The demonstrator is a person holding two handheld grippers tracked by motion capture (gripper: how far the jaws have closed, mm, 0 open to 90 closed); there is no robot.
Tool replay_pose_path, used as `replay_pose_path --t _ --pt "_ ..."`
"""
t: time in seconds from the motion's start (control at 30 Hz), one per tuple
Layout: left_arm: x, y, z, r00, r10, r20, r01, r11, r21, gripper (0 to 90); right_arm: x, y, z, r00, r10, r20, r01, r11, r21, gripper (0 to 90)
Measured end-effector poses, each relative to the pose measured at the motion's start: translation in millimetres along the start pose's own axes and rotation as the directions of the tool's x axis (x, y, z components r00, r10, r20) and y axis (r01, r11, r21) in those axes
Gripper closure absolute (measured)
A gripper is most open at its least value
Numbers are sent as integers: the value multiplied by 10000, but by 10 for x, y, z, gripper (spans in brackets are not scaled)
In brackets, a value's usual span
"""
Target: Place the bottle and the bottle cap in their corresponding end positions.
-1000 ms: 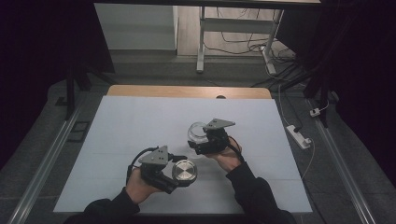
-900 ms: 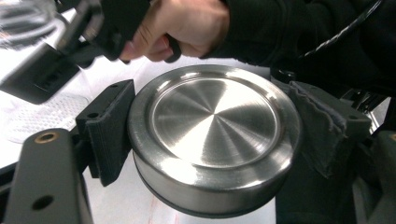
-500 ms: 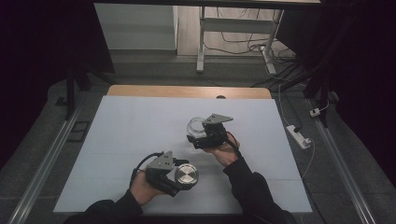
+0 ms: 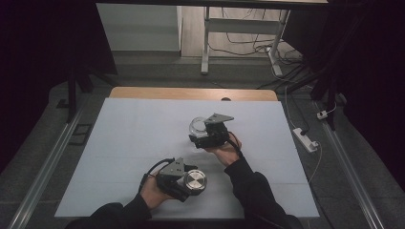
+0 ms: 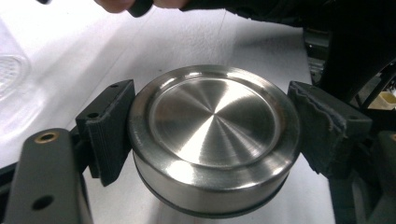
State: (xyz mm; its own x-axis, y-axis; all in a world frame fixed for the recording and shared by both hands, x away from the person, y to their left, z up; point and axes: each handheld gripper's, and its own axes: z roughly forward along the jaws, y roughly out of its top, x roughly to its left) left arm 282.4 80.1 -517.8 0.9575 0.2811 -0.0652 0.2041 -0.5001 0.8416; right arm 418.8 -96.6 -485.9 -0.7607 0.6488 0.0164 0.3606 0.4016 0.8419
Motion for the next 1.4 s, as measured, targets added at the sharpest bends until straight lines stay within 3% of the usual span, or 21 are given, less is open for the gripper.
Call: replay_pose_path --t 0.4,0.7,0.93,1.1,1.2,1.4 --pt "70 -75 147 9991 71 -414 -39 9971 766 203 21 10 170 10000 1 40 -2 9999 119 145" --pt "102 -102 215 9968 252 -765 -134 9885 1509 202 31 -31 261 9999 -66 93 64 9996 292 145" --pt "124 -99 218 9968 190 -770 -56 9853 1705 202 31 -79 307 9997 -158 178 149 9988 477 145" --pt "132 -119 243 9957 385 -845 -185 9740 2257 199 23 -97 305 9996 -222 189 213 9988 436 144" --pt "142 -116 251 9963 278 -816 -82 9727 2321 197 50 -103 308 9981 -549 273 535 9973 503 143" --pt "166 -115 255 9974 42 -723 134 9705 2406 195 40 -101 309 9986 -492 194 480 9972 567 140"
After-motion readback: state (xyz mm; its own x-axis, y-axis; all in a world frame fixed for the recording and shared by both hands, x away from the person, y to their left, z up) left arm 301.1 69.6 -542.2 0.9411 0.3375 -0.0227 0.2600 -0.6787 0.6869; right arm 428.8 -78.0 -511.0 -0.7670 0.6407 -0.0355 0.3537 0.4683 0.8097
